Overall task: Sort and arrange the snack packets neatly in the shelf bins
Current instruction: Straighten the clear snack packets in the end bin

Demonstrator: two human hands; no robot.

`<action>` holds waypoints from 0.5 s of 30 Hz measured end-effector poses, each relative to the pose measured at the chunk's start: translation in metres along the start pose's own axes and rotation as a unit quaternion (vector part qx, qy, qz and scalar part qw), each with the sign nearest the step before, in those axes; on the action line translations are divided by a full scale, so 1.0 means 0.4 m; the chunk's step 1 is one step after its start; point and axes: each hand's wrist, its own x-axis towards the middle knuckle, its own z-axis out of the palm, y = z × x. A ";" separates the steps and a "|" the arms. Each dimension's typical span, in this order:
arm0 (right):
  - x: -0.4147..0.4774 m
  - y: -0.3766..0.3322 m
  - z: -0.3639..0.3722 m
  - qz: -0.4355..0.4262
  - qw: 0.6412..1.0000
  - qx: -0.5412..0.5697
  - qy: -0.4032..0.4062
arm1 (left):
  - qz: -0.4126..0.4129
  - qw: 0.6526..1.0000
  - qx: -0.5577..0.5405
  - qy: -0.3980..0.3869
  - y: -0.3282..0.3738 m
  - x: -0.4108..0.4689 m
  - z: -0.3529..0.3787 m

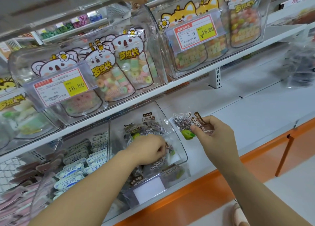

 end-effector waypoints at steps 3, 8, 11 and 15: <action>0.002 0.001 0.000 0.004 1.000 0.004 -0.001 | -0.024 0.996 -0.073 0.053 -0.014 -0.006 0.006; 0.008 0.005 0.004 0.010 1.000 0.007 0.000 | 0.003 0.991 -0.065 0.117 0.001 -0.019 0.039; 0.007 0.008 0.004 0.015 1.000 0.011 0.000 | 0.033 0.990 -0.027 0.135 0.009 -0.028 0.052; 0.006 0.005 0.001 0.011 1.000 0.011 -0.003 | 0.013 0.997 -0.043 0.061 0.027 -0.034 0.038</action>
